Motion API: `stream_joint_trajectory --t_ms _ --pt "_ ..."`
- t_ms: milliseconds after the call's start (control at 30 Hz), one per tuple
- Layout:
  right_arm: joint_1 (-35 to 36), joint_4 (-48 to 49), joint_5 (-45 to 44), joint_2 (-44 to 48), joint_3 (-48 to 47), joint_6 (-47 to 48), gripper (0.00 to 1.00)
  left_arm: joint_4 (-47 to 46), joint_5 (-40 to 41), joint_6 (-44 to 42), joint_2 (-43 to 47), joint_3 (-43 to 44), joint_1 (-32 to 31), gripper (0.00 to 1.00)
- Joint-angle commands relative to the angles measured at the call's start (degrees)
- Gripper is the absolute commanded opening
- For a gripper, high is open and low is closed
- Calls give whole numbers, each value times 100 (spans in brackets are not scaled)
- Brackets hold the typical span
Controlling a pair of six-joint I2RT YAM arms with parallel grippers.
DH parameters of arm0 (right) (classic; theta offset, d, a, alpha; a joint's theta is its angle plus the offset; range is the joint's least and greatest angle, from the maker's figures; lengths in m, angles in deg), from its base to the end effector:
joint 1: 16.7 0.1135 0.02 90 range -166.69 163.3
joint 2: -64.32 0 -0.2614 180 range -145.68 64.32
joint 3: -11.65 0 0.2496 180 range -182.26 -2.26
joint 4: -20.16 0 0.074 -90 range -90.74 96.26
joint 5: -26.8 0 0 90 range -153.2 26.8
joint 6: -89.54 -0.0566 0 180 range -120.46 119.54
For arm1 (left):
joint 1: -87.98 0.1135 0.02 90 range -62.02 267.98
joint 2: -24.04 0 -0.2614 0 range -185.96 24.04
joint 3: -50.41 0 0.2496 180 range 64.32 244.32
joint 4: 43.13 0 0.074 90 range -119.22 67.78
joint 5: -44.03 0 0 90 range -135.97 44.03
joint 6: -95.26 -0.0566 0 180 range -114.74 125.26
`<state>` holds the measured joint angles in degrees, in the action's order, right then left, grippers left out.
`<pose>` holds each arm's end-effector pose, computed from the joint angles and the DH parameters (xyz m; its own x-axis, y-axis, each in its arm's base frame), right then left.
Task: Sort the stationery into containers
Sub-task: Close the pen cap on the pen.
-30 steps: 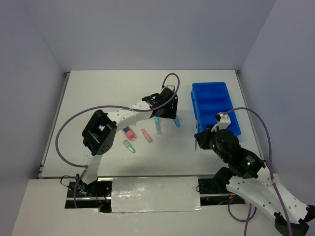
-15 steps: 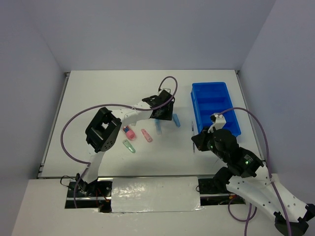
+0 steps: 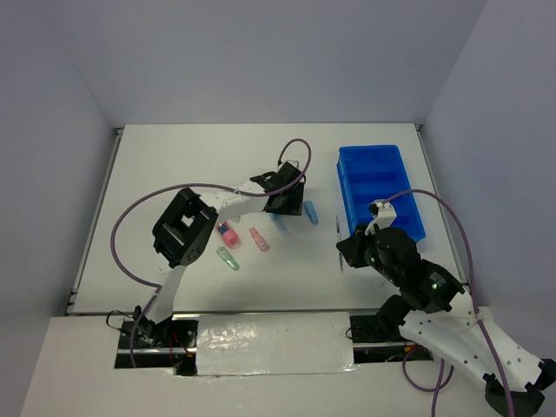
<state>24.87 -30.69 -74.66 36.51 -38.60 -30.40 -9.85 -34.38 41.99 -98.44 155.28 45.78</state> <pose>0.1072 0.0801 0.2691 -0.5678 0.1503 -0.8094 -0.2726 0.8934 0.3571 0.3632 -0.3140 0.1581 -0.7981 -0.0672 -0.5988 0.1084 0.9616 -0.2523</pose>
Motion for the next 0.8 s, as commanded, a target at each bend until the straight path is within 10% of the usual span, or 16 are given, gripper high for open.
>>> stream_joint_trajectory --t_ms 0,600,767 --pt "-34 188 48 -49 -14 110 0 -101 -149 185 -48 -43 10 73" --pt "-25 214 39 74 39 93 0 840 889 546 -382 71 -377 62" --pt "-17 215 48 83 39 93 0 708 722 554 -435 -69 -377 44"
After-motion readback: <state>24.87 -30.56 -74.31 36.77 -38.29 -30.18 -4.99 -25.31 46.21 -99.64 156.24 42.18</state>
